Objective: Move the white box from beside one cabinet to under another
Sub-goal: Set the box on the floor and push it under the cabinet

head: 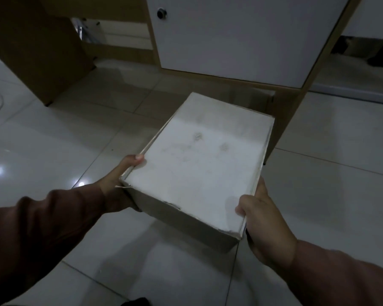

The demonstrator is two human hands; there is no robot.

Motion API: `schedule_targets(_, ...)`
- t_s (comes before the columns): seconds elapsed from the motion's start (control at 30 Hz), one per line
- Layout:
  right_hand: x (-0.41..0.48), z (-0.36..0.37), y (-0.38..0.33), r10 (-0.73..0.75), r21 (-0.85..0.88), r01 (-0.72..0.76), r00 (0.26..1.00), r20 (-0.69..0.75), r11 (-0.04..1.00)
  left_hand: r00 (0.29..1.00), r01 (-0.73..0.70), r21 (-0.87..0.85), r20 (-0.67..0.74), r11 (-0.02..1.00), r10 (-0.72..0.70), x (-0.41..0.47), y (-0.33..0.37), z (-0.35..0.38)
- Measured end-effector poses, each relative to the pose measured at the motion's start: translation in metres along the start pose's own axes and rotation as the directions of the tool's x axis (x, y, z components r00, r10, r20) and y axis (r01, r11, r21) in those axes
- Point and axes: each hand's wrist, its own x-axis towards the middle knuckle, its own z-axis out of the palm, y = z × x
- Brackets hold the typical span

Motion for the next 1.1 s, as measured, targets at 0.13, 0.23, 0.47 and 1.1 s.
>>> schedule_targets(0.13, 0.027, -0.012, -0.007, 0.034, -0.043, -0.036, 0.998, -0.056, 0.998, 0.999, 0.035, 0.1, 0.0, 0.994, -0.035, 0.018, 0.003, 0.022)
schedule_targets(0.23, 0.049, -0.025, -0.012, 0.066, -0.103, -0.076, 0.994, -0.091, 0.992, 0.995, 0.096, 0.069, 0.005, 0.993, -0.096, 0.045, -0.002, 0.029)
schedule_targets(0.47, 0.086, -0.049, -0.01, 0.177, -0.213, -0.231, 0.953, -0.244, 0.949, 0.971, 0.237, 0.037, 0.016, 0.971, -0.237, 0.09, -0.017, 0.043)
schedule_targets(1.1, 0.086, -0.052, 0.03, 0.043, -0.489, -0.169, 0.965, -0.258, 0.856, 0.992, 0.127, 0.365, -0.033, 0.922, -0.123, 0.096, -0.023, 0.068)
